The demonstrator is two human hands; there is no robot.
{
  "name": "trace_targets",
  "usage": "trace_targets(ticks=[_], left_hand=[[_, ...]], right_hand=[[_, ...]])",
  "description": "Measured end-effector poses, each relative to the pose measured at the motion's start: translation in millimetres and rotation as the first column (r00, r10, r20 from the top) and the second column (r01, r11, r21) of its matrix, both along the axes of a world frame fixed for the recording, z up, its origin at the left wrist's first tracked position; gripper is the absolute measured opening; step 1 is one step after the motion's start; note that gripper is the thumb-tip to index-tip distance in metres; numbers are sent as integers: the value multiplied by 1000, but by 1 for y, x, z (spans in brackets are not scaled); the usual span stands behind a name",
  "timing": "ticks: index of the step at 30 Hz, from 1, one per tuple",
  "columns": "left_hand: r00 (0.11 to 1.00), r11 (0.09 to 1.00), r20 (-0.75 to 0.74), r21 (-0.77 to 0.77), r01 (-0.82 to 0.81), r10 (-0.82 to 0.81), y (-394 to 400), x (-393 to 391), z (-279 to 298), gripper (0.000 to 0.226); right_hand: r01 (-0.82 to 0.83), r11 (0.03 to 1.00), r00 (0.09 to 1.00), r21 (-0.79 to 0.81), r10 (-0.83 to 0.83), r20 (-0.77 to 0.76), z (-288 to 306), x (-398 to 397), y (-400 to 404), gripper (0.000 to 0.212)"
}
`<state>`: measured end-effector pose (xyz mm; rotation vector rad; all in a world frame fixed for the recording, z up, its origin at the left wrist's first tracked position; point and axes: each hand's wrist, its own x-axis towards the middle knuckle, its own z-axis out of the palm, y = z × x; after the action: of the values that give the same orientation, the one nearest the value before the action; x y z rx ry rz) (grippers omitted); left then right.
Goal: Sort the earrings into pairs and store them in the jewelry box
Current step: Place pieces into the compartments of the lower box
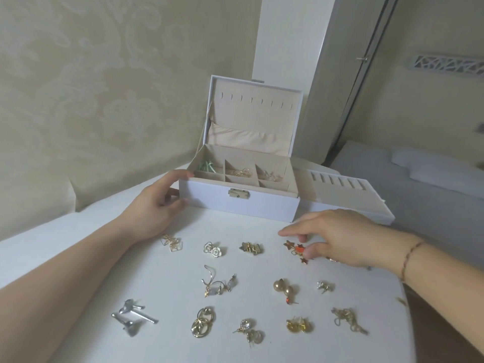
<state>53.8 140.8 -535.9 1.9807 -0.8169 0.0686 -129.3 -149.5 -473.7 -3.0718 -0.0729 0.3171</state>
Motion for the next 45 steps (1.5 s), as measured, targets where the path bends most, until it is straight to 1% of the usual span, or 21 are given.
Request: trace_targets(ticks=[2, 7, 11, 17, 22, 25, 27, 28, 30, 33, 36, 39, 40, 41, 45], left_hand=[[1000, 1000, -1, -10, 9, -9, -1, -1, 1, 50], [999, 999, 13, -22, 30, -30, -2, -3, 3, 52], [999, 999, 21, -22, 32, -31, -2, -4, 4, 53], [999, 1000, 24, -15, 24, -24, -2, -5, 5, 53], [999, 999, 18, -22, 32, -31, -2, -5, 6, 52], [999, 999, 14, -20, 29, -29, -2, -5, 5, 53], [1000, 999, 11, -23, 29, -29, -1, -4, 4, 51], [999, 999, 8, -26, 31, -31, -2, -4, 4, 50], [999, 999, 9, -31, 32, -31, -1, -5, 4, 51], [999, 999, 22, -24, 26, -25, -1, -5, 6, 53], [1000, 1000, 18, -15, 19, -19, -1, -6, 6, 51], [1000, 1000, 14, -13, 22, -22, -1, -6, 6, 45], [1000, 1000, 15, -9, 20, -20, -1, -6, 6, 44], [1000, 1000, 13, -4, 18, -18, -1, -5, 6, 43], [1000, 1000, 6, 8, 16, -16, 0, -3, 4, 44]], right_hand=[[11, 1000, 1000, 17, -11, -9, -4, 1, -2, 46], [26, 994, 999, 105, -29, 29, -11, 6, -3, 24], [29, 990, 999, 137, -33, 29, -11, 7, -3, 15], [59, 962, 998, 267, -64, 10, -10, 10, -1, 18], [37, 967, 999, 251, -40, 9, -9, 7, -3, 16], [66, 964, 998, 256, -68, 1, -8, 4, -4, 16], [135, 924, 990, 358, -143, -5, 1, 2, -5, 16], [155, 902, 984, 403, -178, 20, 8, 2, -6, 15], [143, 868, 971, 475, -216, 104, 24, 4, -9, 14], [134, 760, 938, 636, -305, 167, 44, 17, -13, 13], [138, 722, 903, 678, -373, 213, 62, 38, -12, 13], [134, 646, 874, 752, -434, 218, 74, 63, -8, 13], [145, 649, 866, 747, -448, 221, 76, 70, -7, 12], [167, 671, 861, 722, -456, 225, 75, 77, -5, 11], [266, 822, 861, 504, -437, 258, 60, 100, 0, 11]])
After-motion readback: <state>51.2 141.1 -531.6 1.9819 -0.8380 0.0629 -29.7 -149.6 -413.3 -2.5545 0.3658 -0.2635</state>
